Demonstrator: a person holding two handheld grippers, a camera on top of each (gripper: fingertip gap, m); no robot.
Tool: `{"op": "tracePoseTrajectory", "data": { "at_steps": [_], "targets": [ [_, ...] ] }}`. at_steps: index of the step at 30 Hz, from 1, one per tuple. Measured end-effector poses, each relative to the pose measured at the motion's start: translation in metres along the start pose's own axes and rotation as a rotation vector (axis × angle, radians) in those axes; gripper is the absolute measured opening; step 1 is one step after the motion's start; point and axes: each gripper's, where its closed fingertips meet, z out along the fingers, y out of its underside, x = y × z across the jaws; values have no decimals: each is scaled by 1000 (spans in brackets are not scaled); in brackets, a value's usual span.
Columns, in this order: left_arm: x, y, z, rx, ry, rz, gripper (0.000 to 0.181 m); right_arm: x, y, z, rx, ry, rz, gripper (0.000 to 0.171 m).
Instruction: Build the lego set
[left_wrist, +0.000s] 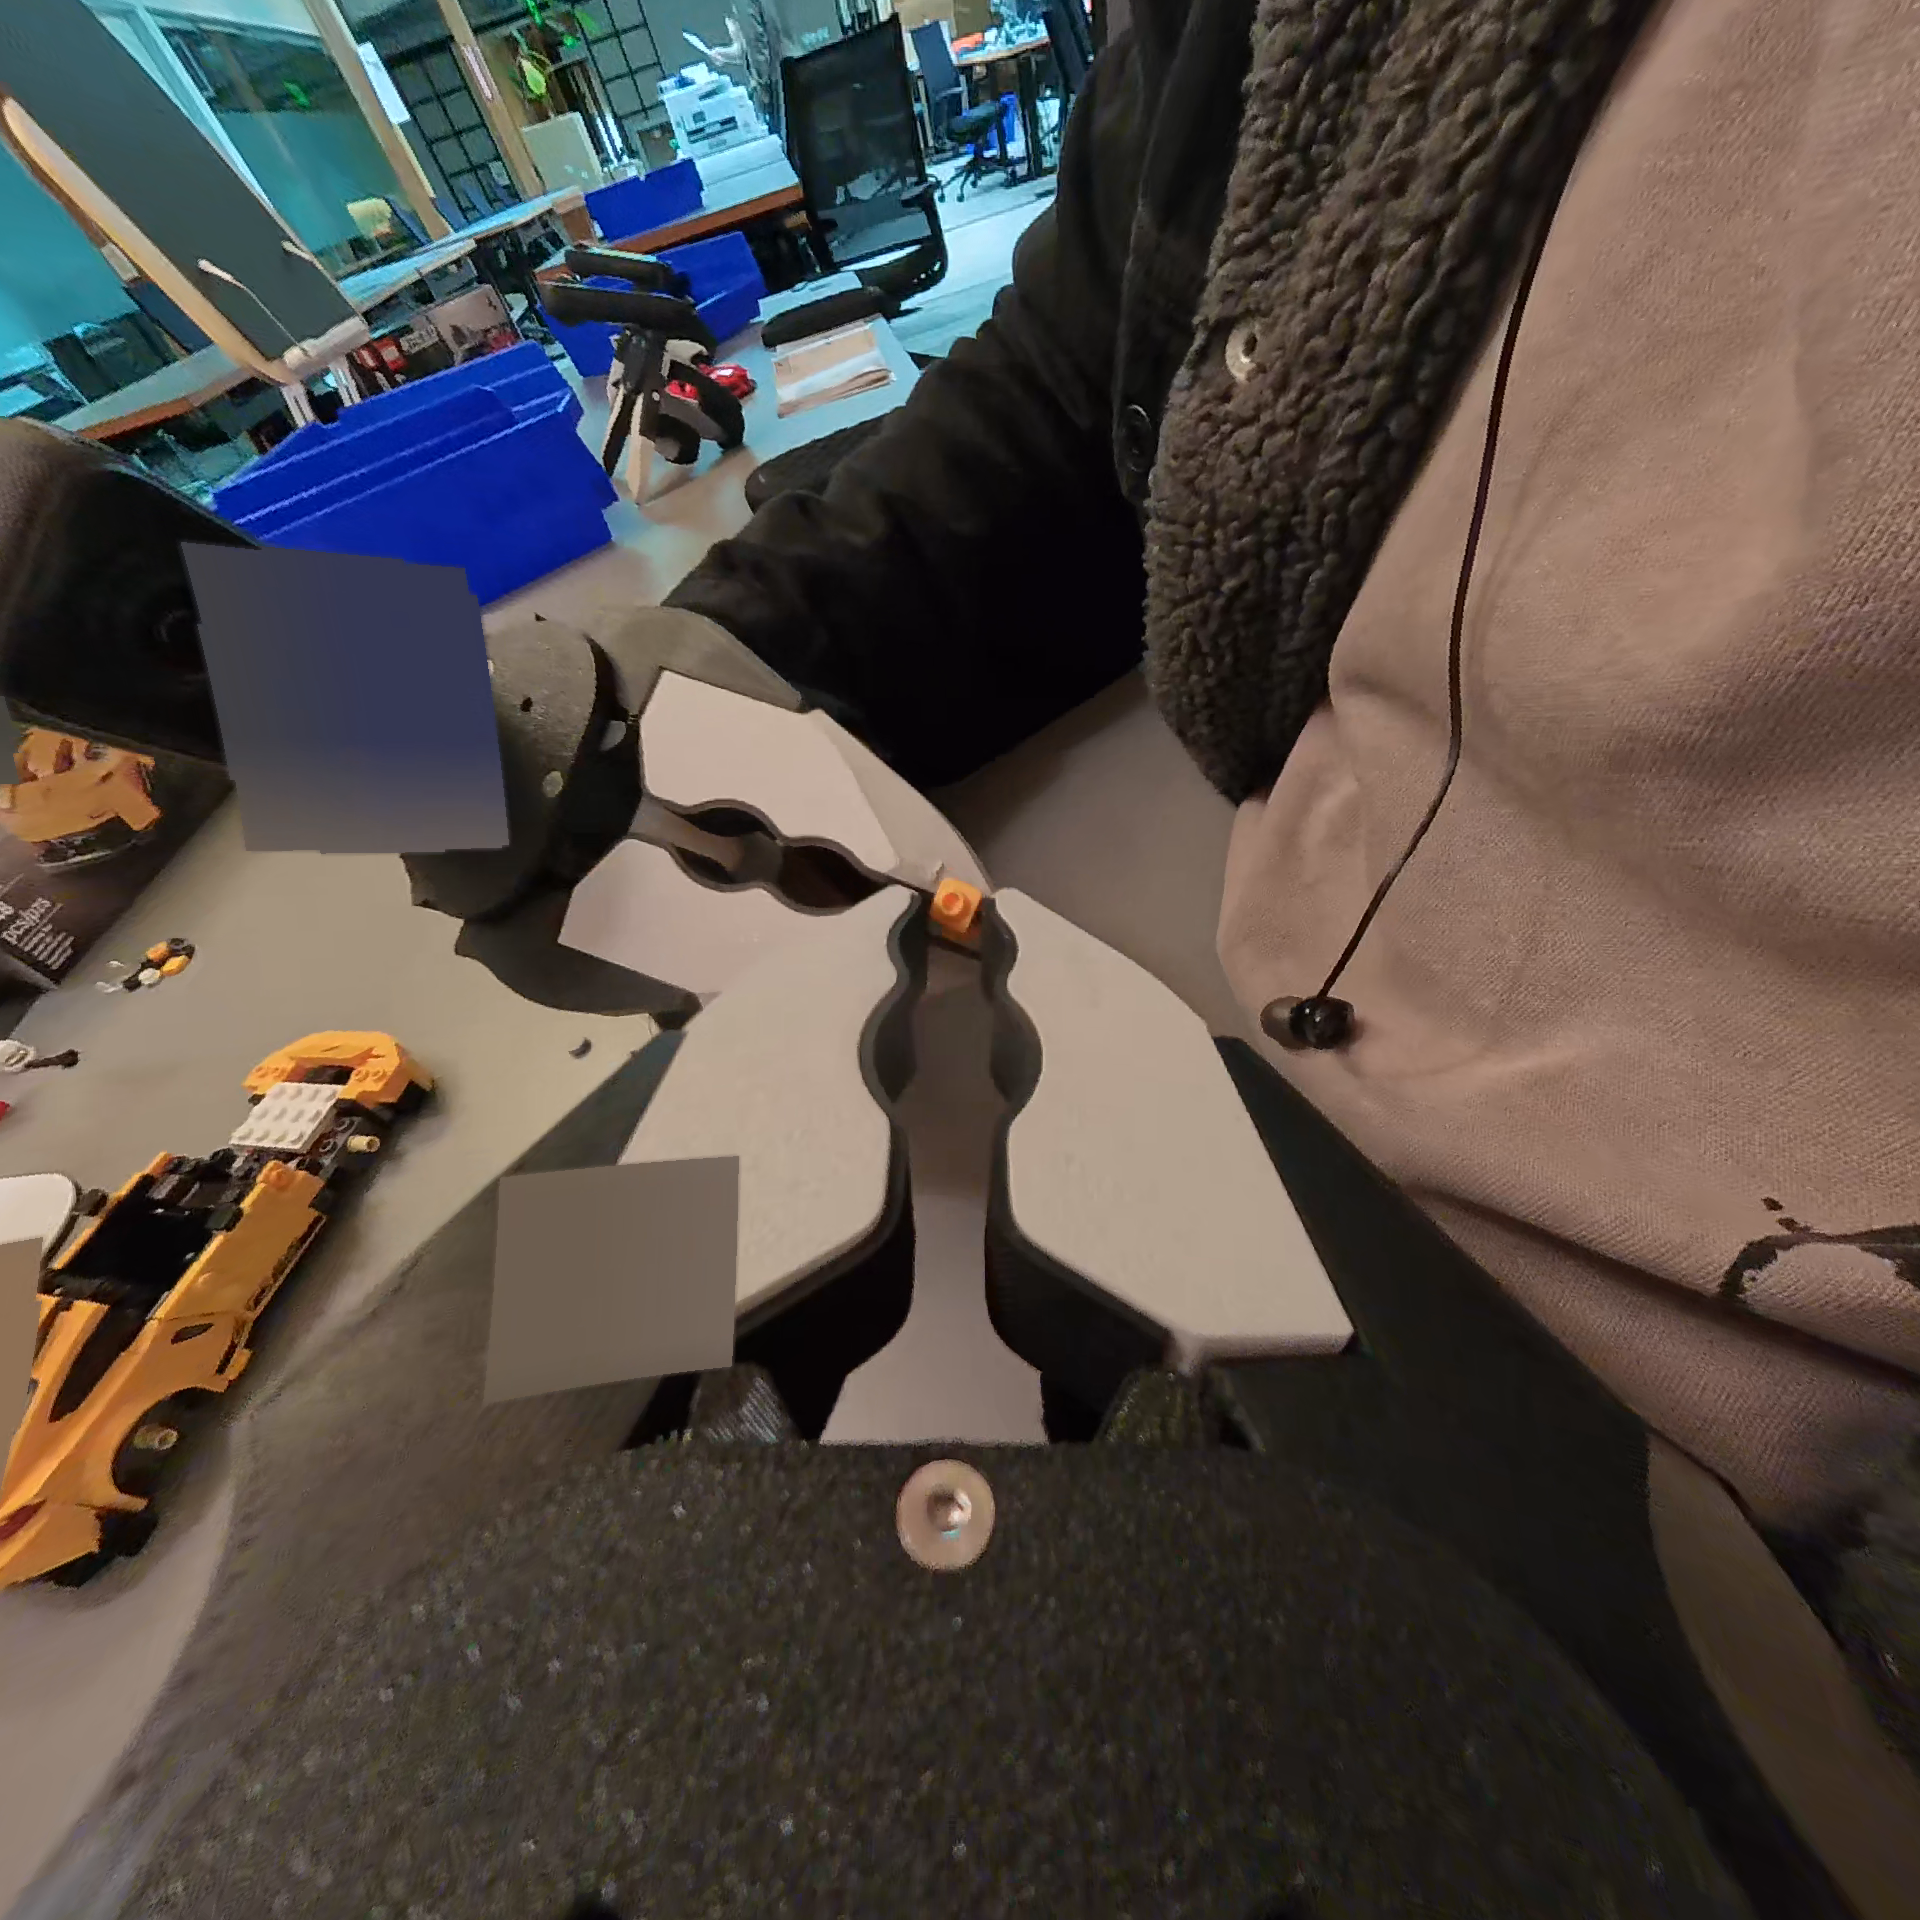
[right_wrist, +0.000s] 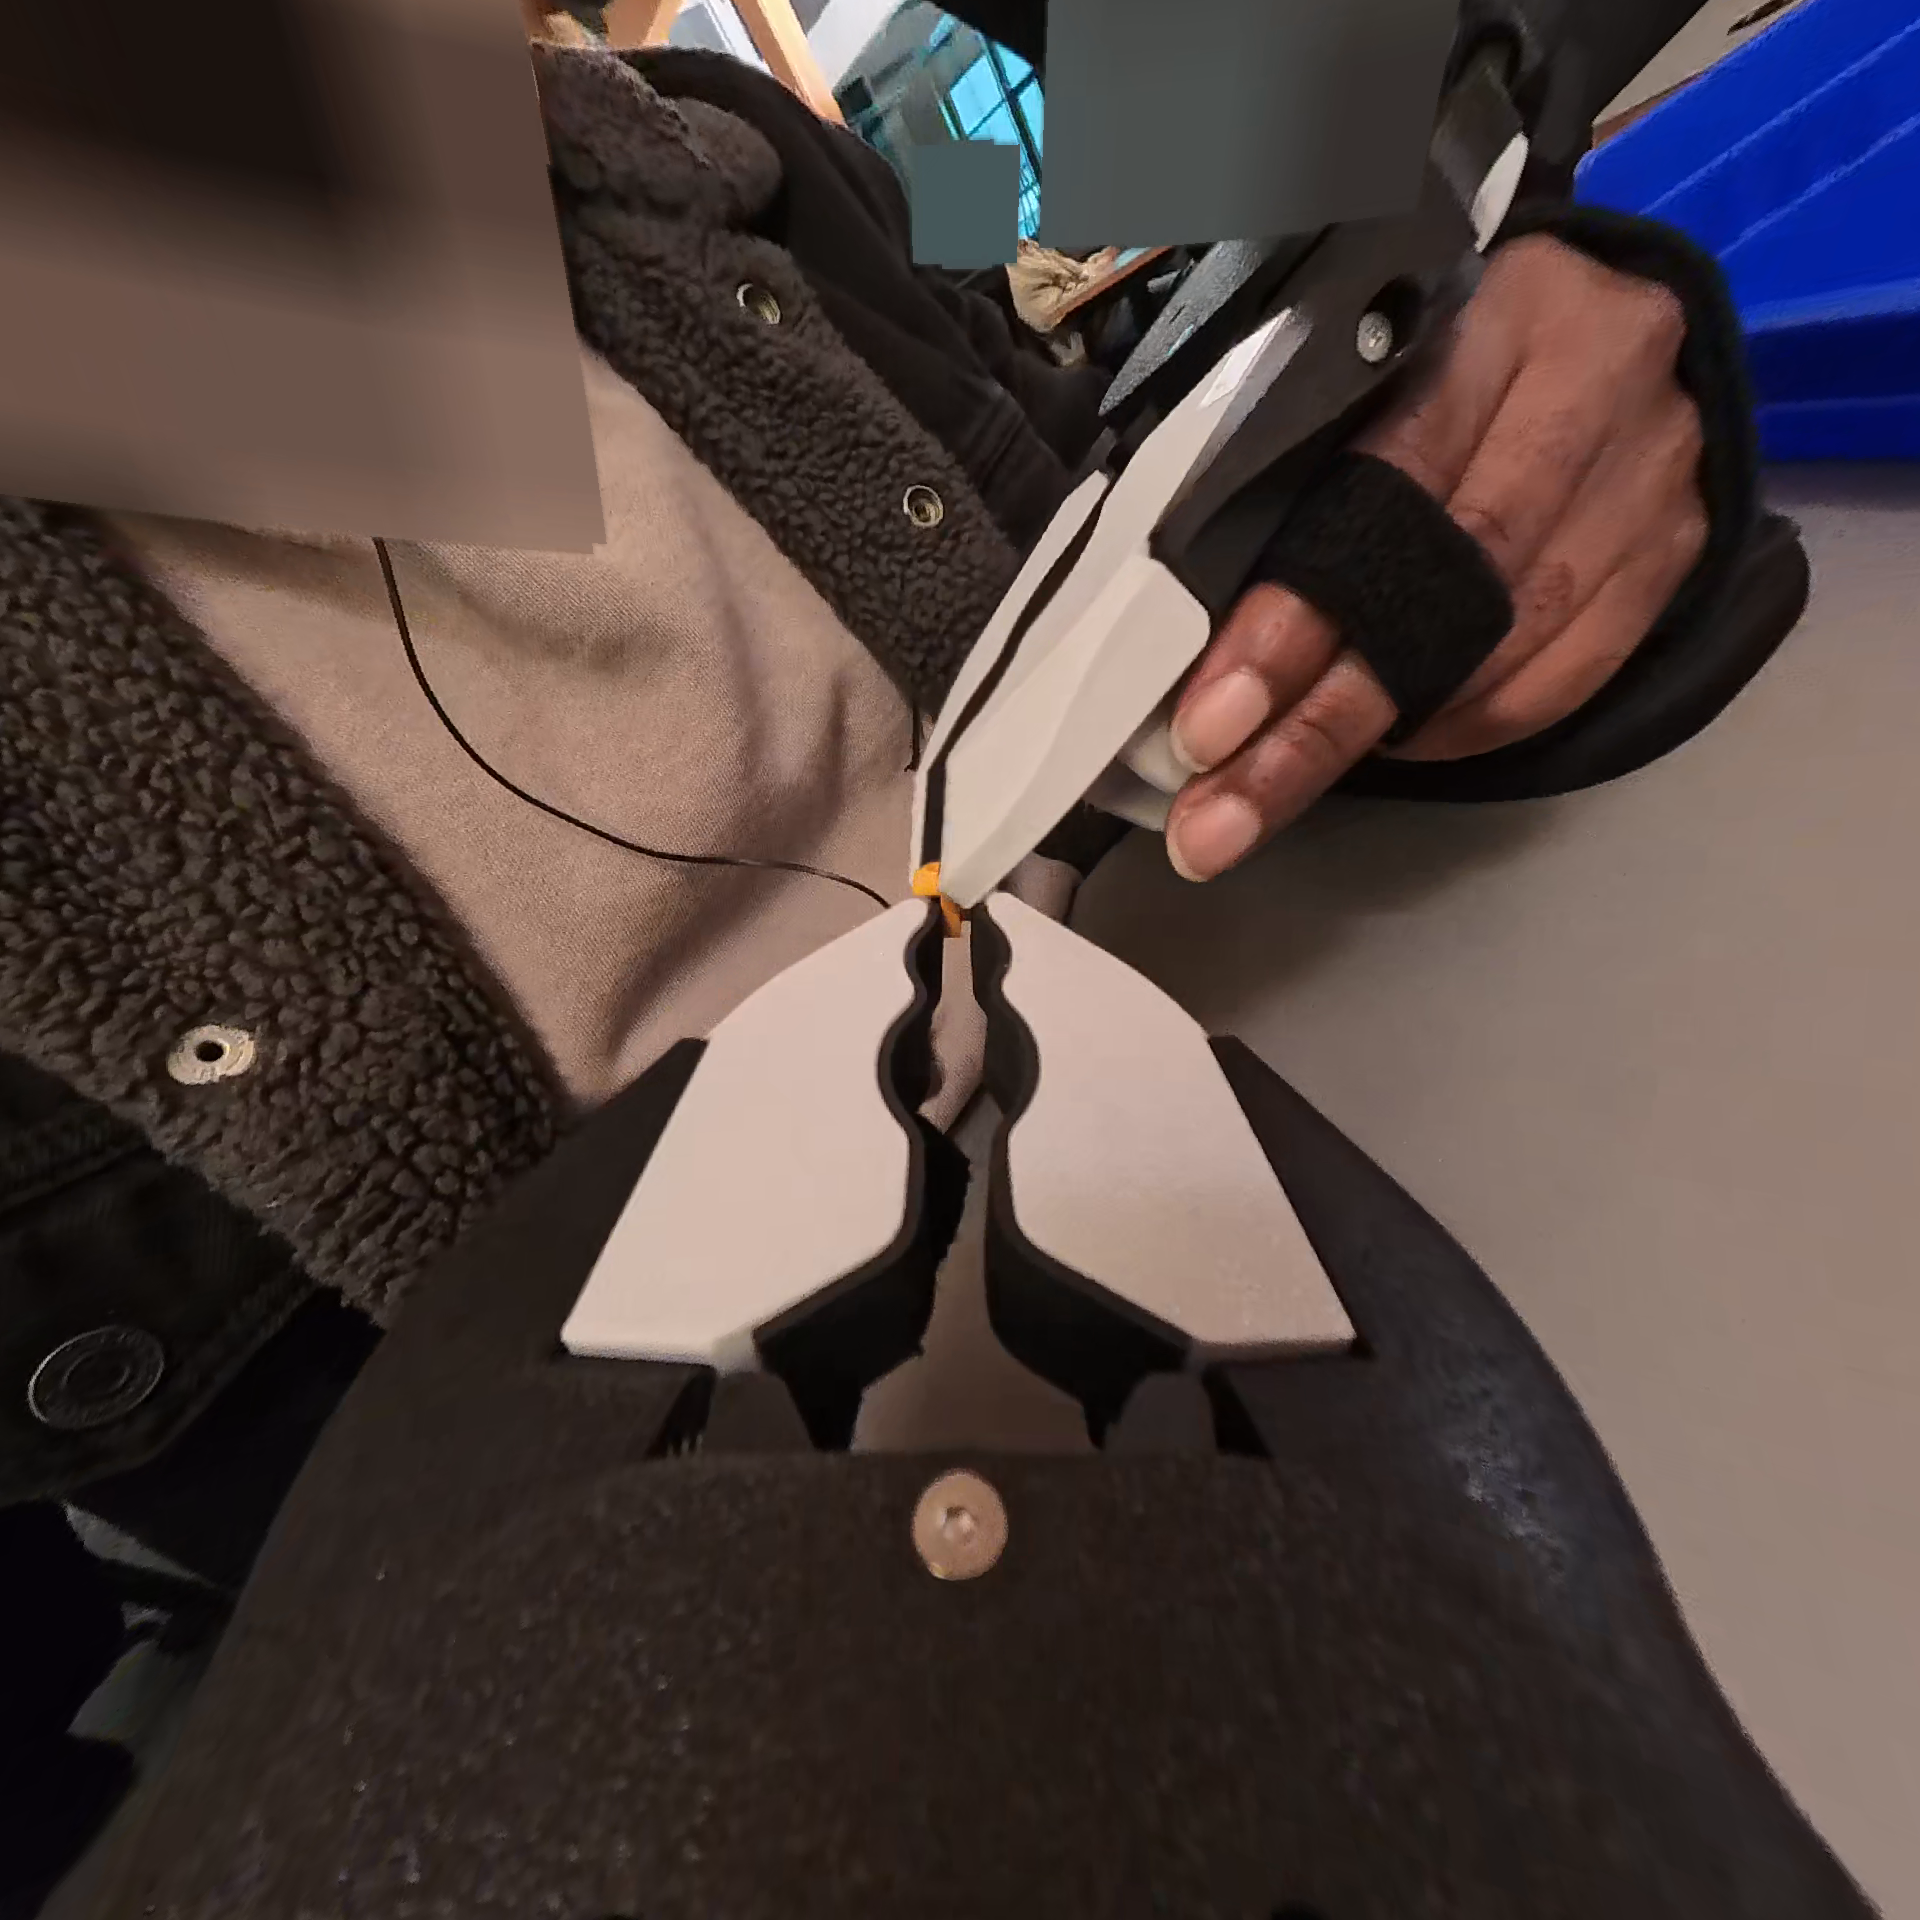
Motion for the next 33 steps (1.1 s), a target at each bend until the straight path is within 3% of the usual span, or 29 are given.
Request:
{"op": "tracePoseTrajectory", "data": {
  "at_steps": [8, 11, 14, 18, 26, 33],
  "targets": [
    [-54, 29, -19, -194, -311, -48, 9, 30, -22, -45, 51, 390, -79, 9],
    [-68, 40, -24, -285, -426, -1, 9, 51, -26, -55, 71, 555, -48, 10],
    [-79, 47, -29, -352, -519, 49, 9, 67, -33, -58, 165, 614, 55, 12],
    [-88, 49, -36, -406, -607, 100, 9, 81, -35, -60, 288, 617, 222, 12],
    [-91, 54, -37, -484, -654, 191, 8, 88, -36, -60, 358, 604, 310, 4],
    [-74, 33, -27, -240, -495, 104, 10, 61, -36, -49, 292, 408, 222, 2]
  ]
}}
